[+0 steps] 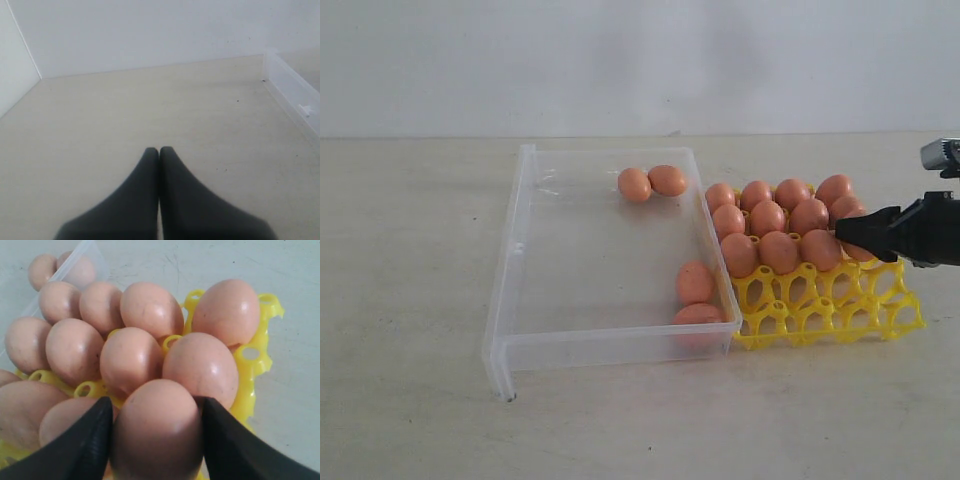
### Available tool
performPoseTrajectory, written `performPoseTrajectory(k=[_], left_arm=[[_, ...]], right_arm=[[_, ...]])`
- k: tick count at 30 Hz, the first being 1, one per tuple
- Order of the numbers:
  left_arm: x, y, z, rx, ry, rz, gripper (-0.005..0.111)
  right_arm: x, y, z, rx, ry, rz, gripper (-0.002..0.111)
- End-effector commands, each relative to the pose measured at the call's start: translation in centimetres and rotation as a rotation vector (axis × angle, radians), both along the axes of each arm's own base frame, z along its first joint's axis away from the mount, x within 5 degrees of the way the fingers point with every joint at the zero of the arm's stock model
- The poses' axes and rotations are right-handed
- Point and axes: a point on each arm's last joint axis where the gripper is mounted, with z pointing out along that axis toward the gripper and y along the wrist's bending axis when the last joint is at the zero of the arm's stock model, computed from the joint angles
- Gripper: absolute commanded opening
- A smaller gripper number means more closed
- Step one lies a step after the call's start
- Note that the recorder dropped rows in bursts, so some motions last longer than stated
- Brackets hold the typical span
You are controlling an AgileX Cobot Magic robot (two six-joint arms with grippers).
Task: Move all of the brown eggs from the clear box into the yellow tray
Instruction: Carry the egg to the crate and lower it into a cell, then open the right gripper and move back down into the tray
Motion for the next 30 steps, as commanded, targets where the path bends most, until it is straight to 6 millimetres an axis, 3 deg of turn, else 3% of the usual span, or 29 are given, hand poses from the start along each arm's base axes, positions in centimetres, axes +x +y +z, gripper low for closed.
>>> performPoseTrajectory(k=[1,6,12,14,24,30], left_arm=[[0.0,0.0,0.0,-0.002,0.0,-0.004,-0.004],[0.0,0.0,0.0,-0.002,0.0,-0.004,-0.004],[0.0,0.0,0.0,-0.002,0.0,-0.004,-0.004],[0.0,0.0,0.0,-0.002,0.0,-0.004,-0.004],[0.0,0.0,0.0,-0.002,0.0,-0.004,-0.004],[0.0,0.0,0.0,-0.002,0.0,-0.004,-0.004]], right_arm=[[-0.2,-0.2,-0.4,-0.074,0.007,0.016,0.0],[-0.2,-0.1,-0.3,-0.083,-0.004,0.027,0.009],[-0.2,0.0,-0.3,-0.073,-0.011,0.032,0.052],[-0.2,0.0,-0.3,-0.072,-0.01,0.032,0.059],[-0.2,0.0,0.6,-0.004,0.026,-0.021,0.059],[-0.3,0.2,3.3,0.091,0.019,-0.071,0.059]])
